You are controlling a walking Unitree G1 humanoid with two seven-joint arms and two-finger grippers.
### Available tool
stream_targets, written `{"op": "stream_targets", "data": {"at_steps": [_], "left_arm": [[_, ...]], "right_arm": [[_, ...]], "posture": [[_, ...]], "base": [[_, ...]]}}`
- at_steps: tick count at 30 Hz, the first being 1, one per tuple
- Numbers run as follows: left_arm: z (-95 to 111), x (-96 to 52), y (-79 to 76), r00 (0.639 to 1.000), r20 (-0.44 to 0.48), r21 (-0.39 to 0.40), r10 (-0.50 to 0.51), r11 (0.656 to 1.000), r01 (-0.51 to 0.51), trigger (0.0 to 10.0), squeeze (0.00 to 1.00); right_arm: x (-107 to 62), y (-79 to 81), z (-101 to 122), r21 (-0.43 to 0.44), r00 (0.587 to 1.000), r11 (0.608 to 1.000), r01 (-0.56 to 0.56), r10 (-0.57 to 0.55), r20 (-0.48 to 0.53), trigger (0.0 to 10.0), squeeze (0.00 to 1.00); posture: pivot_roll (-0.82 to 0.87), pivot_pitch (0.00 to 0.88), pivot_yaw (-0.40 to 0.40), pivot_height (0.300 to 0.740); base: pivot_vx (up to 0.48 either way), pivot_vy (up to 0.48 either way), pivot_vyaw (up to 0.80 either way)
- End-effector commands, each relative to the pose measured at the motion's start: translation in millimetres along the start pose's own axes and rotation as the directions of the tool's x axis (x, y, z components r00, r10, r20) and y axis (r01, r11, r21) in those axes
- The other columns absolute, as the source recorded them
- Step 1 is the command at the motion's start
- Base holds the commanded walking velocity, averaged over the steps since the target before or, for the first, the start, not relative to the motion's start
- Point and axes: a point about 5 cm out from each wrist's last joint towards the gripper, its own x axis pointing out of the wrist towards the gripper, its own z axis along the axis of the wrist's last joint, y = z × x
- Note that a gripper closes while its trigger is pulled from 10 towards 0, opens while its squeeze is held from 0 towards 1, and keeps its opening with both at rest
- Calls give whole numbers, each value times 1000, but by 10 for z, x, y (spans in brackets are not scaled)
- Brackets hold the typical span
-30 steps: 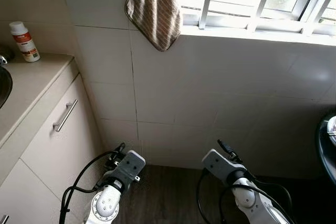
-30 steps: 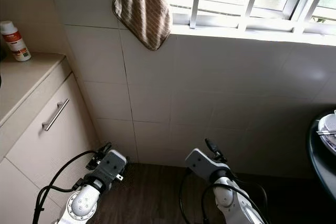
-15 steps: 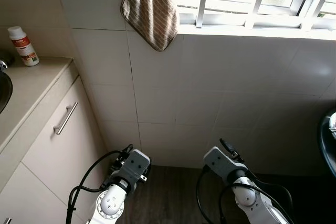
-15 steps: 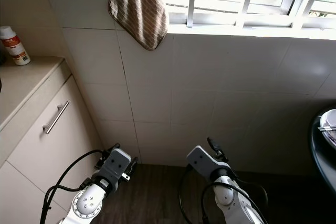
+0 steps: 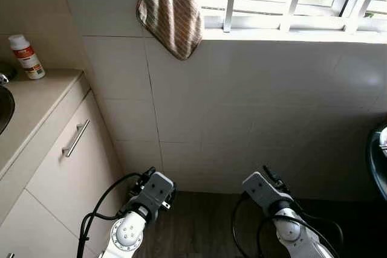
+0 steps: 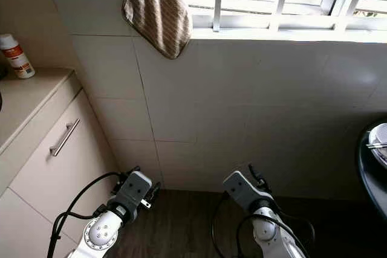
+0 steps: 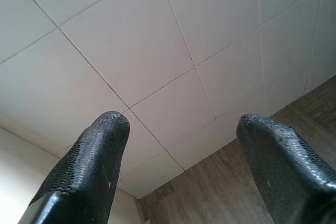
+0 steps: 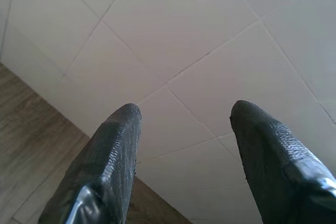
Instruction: Kitchen organization
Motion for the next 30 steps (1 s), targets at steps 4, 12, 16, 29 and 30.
{"op": "stream_targets", "data": {"at_steps": [4, 12, 16, 29, 30], "left_arm": [[15, 4, -7, 1000, 12, -10, -4, 1000, 4, 10000, 0], [12, -5, -8, 1000, 9, -16, 1, 1000, -1, 10000, 0], [12, -7, -3, 1000, 8, -21, 5, 1000, -5, 10000, 0], [7, -8, 6, 1000, -1, -45, 15, 999, -15, 10000, 0], [7, -8, 6, 1000, -2, -45, 15, 999, -15, 10000, 0]], "right_arm": [[13, -134, 81, 34, 997, 997, 68, -69, 34, 10000, 0], [25, -162, 160, -14, 992, 996, 89, -88, 88, 10000, 0], [22, -129, 196, -49, 991, 996, 77, -71, 116, 10000, 0], [15, -107, 258, -62, 983, 996, 67, -55, 173, 10000, 0], [14, -106, 260, -61, 983, 996, 66, -54, 176, 10000, 0]], "posture": [[-42, 0, 9, 740], [-39, 0, 6, 740], [-39, 0, 6, 740], [-35, 0, 2, 740], [-35, 0, 2, 740]], "base": [[0, -112, -200], [0, 0, -152], [0, -360, 0], [0, -211, 0], [0, -480, 0]]}}
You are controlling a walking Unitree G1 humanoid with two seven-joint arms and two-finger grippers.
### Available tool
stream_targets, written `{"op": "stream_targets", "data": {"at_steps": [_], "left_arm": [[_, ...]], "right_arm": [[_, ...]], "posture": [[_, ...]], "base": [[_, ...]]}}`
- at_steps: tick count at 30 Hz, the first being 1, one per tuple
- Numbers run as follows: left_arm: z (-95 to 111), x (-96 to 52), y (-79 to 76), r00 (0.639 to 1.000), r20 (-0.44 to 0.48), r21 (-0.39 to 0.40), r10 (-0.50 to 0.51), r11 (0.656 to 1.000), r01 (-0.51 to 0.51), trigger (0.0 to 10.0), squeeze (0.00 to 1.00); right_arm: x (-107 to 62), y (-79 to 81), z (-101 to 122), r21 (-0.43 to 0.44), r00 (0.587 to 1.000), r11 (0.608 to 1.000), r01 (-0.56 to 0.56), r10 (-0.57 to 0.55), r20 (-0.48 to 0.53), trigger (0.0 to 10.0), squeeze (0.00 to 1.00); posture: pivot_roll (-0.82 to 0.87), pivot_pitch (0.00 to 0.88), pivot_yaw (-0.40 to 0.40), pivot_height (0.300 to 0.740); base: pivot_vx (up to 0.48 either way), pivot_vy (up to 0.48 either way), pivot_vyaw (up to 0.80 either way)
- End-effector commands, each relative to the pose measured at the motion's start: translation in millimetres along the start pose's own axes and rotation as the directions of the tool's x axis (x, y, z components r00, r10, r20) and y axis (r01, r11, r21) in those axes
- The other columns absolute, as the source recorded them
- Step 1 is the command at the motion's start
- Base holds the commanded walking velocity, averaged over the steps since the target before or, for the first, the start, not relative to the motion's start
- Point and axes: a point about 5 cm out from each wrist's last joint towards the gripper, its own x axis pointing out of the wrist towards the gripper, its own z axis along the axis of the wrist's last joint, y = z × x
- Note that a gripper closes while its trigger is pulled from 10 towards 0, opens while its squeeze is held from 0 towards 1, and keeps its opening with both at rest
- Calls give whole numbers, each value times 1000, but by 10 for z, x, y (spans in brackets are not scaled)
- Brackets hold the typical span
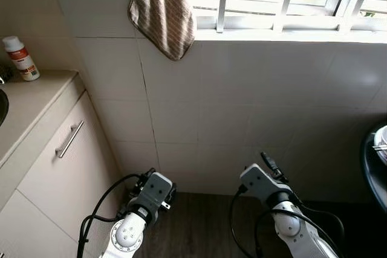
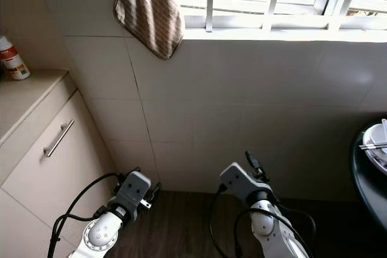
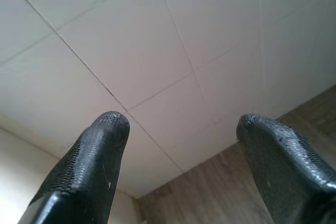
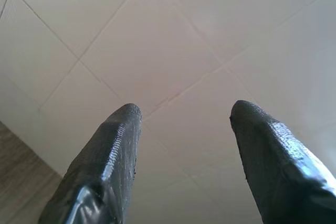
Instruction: Kitchen organization
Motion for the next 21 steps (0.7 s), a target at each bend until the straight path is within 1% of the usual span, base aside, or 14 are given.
{"op": "stream_targets", "data": {"at_steps": [1, 6, 8, 15, 16, 20, 21], "left_arm": [[46, 13, -19, 1000, 16, -12, -3, 1000, 3, 10000, 0], [57, 16, -15, 1000, 25, -24, 4, 1000, -3, 10000, 0], [70, 13, -1, 999, 41, -55, 18, 998, -16, 10000, 0], [65, 15, 10, 999, 39, -68, 21, 998, -18, 10000, 0], [66, 13, 24, 999, 41, -88, 28, 996, -24, 10000, 0], [61, 11, 33, 999, 41, -103, 29, 994, -25, 10000, 0], [62, 12, 35, 999, 42, -105, 30, 994, -25, 10000, 0]], "right_arm": [[7, -83, 19, -12, 999, 1000, 27, -27, 18, 10000, 0], [8, -86, 18, -20, 999, 999, 26, -26, 21, 10000, 0], [9, -88, 19, -22, 999, 999, 28, -27, 23, 10000, 0], [13, -90, 27, -29, 999, 999, 29, -28, 33, 10000, 0], [15, -93, 34, -34, 999, 999, 29, -28, 39, 10000, 0], [18, -99, 36, -33, 999, 999, 33, -32, 42, 10000, 0], [18, -99, 37, -34, 999, 999, 34, -32, 43, 10000, 0]], "posture": [[-37, 0, 1, 740], [-36, 0, -1, 740], [-36, 0, -2, 740], [-35, 0, -2, 740], [-36, 0, -1, 740], [-36, 0, -1, 740], [-36, 0, -1, 740]], "base": [[0, -480, 0], [0, -480, 0], [0, 0, 0], [0, 0, 0], [0, 0, 0], [0, 0, 0], [480, 0, 0]]}}
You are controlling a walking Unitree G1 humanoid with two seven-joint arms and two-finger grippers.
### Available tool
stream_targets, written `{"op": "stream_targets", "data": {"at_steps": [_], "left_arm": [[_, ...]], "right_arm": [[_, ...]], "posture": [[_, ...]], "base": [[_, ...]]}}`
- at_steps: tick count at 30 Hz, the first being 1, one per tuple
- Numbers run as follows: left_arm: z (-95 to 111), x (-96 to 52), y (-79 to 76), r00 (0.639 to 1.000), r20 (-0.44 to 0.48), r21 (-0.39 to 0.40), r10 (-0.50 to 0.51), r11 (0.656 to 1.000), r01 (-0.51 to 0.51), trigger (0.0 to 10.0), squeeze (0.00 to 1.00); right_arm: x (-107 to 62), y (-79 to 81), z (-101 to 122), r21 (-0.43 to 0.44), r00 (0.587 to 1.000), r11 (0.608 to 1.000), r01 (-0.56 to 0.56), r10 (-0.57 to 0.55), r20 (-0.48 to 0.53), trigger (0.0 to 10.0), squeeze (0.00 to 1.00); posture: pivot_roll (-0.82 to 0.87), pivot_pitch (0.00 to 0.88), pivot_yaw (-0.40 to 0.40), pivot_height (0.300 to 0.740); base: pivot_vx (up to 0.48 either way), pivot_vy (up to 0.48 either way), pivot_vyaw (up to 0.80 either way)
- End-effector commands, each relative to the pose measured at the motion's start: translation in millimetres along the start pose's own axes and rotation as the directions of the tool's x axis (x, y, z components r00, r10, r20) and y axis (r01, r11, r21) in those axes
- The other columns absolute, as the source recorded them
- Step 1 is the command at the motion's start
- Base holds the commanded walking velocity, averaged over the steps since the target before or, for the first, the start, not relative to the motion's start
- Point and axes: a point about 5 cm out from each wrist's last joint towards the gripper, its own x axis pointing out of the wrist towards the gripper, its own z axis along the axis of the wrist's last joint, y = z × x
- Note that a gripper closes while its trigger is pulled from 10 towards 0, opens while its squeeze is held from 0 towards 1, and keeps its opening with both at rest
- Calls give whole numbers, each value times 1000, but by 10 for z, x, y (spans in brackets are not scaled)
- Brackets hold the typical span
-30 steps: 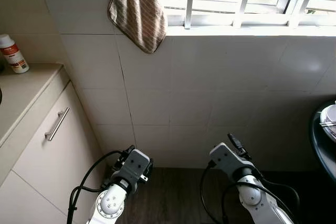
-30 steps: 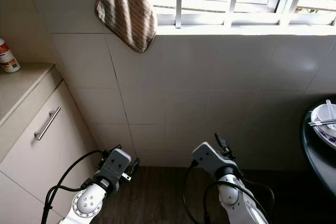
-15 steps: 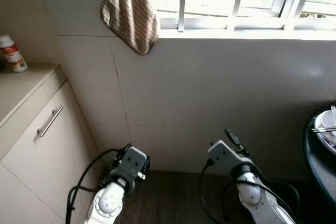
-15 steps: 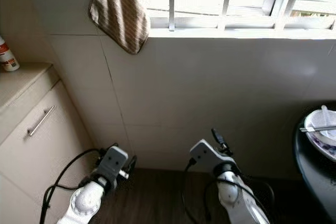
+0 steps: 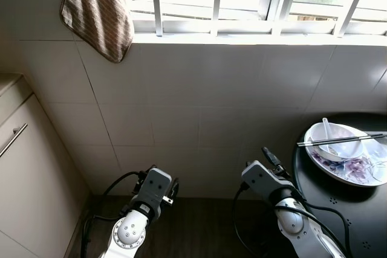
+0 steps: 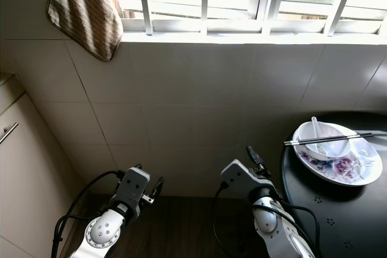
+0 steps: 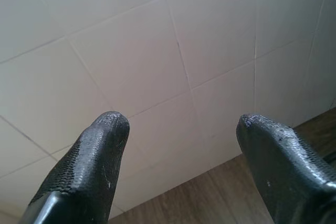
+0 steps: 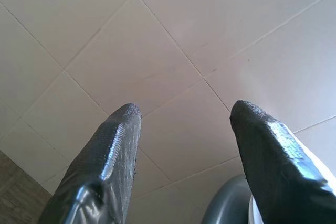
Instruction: Kitchen organization
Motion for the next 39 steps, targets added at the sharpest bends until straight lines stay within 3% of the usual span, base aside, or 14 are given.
{"op": "stream_targets", "data": {"at_steps": [1, 17, 39], "left_arm": [[8, -11, 65, 1000, 6, -3, 14, 1000, -14, 10000, 0], [9, -9, 71, 1000, 12, -15, 15, 1000, -15, 10000, 0], [-1, 5, 64, 1000, 1, -12, 20, 1000, -20, 10000, 0]], "right_arm": [[17, 12, 59, -3, 1000, 1000, 0, 0, 27, 10000, 0], [41, -39, 60, -6, 999, 1000, 24, -24, 34, 10000, 0], [37, 17, 73, -4, 998, 1000, -14, 14, 66, 10000, 0]], "posture": [[-37, 0, -1, 740], [-34, 0, -2, 740], [-35, 0, -5, 740]], "base": [[480, 0, 0], [472, 0, 0], [0, 0, 0]]}}
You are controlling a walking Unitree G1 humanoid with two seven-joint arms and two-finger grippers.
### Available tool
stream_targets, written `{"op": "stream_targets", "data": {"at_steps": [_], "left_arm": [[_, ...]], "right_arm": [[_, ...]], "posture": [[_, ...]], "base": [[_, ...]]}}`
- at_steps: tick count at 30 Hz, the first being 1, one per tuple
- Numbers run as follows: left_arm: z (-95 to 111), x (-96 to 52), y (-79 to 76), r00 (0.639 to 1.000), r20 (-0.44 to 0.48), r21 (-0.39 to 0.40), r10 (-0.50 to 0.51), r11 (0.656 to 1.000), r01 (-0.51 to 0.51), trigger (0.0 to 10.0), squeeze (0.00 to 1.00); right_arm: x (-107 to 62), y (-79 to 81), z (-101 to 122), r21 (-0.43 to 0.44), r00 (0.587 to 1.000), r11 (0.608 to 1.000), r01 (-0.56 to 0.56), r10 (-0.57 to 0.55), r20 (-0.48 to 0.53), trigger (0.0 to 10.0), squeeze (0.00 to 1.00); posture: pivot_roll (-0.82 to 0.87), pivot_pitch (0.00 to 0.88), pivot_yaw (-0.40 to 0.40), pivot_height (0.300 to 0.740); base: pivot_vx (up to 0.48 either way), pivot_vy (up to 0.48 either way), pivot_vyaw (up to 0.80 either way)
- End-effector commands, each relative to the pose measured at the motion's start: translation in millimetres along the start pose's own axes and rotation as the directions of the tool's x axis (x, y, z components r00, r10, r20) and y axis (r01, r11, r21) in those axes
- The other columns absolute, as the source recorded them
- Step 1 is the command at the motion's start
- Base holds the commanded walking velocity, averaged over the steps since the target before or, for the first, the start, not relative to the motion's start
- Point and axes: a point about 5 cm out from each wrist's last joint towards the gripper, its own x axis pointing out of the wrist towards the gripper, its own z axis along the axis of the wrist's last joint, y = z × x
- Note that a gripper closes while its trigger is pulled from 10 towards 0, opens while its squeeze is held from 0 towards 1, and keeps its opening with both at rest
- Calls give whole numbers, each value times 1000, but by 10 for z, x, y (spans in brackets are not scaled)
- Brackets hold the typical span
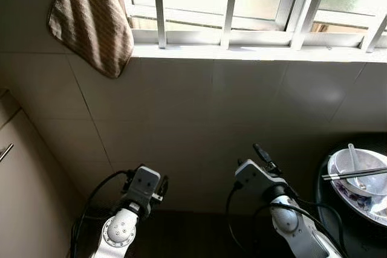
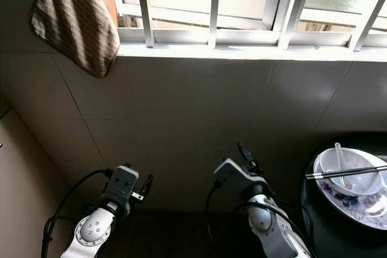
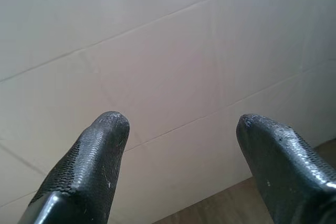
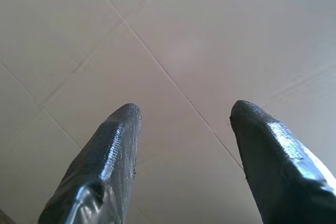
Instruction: Kitchen organization
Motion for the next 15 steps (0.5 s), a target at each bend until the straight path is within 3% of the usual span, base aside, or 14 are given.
{"op": "stream_targets", "data": {"at_steps": [1, 15], "left_arm": [[11, 7, 1, 1000, 1, 5, -6, 1000, 6, 10000, 0], [-30, 18, 6, 1000, -6, 13, -8, 1000, 8, 10000, 0]], "right_arm": [[-9, -6, -15, 1, 1000, 1000, 1, -1, -2, 10000, 0], [-11, 87, -28, 6, 1000, 1000, -23, 23, -6, 10000, 0]], "posture": [[-33, 0, -5, 740], [-35, 0, -3, 740]], "base": [[0, 0, 0], [0, 0, 0]]}}
